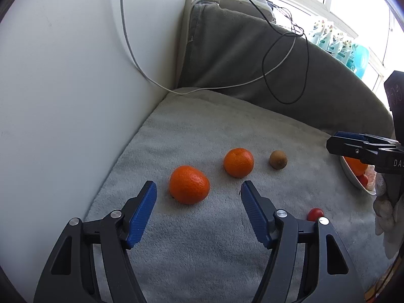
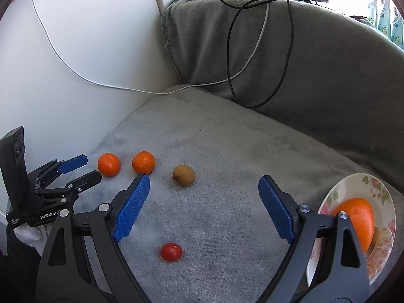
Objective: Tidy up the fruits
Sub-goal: 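Grasp a small mandarin with the left gripper while the right gripper grasps a brown kiwi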
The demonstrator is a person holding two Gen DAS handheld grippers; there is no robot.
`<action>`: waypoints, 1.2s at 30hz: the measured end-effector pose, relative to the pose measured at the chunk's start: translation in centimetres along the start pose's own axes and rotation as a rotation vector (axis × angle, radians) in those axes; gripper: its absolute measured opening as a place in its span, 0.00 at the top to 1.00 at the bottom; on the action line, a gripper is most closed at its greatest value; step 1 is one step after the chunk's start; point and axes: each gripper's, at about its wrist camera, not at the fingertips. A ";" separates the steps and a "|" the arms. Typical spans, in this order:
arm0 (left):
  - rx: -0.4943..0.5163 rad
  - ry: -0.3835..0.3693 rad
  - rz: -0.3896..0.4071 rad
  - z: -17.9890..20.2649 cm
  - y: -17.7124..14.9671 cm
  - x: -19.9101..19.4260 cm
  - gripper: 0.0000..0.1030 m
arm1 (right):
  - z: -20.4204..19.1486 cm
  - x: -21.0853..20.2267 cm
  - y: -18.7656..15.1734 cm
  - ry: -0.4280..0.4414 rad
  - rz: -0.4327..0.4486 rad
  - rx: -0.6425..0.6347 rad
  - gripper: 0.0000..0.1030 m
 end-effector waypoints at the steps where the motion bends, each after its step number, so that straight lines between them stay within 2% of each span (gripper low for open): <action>1: 0.001 0.000 -0.004 -0.1 0.0 0.2 0.33 | -0.3 0.3 -0.1 0.001 -0.006 -0.010 0.12; 6: -0.009 -0.005 -0.018 -0.7 -0.1 0.9 0.41 | -1.5 2.1 0.0 -0.007 -0.031 -0.050 0.14; 14: -0.015 -0.001 -0.041 -1.4 -0.2 2.1 0.45 | -2.3 5.0 -0.1 0.001 -0.091 -0.083 0.39; 16: -0.015 0.001 -0.046 -1.4 -0.1 2.5 0.46 | -2.4 5.4 -0.1 0.006 -0.099 -0.083 0.42; 28: -0.014 0.010 -0.064 -1.7 0.0 3.1 0.57 | -3.2 6.6 0.4 0.019 -0.120 -0.097 0.54; 33: -0.007 0.009 -0.068 -1.6 -0.2 3.2 0.61 | -3.4 7.0 0.4 0.017 -0.125 -0.108 0.57; 36: -0.003 0.011 -0.067 -1.6 -0.2 3.0 0.62 | -3.6 7.2 0.4 0.019 -0.131 -0.113 0.63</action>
Point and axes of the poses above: each gripper's, at about its wrist camera, not at the fingertips, and x roughly the way its jaws point, z to its right, y to its top, and after that the axes turned 7 degrees about -y, right-handed
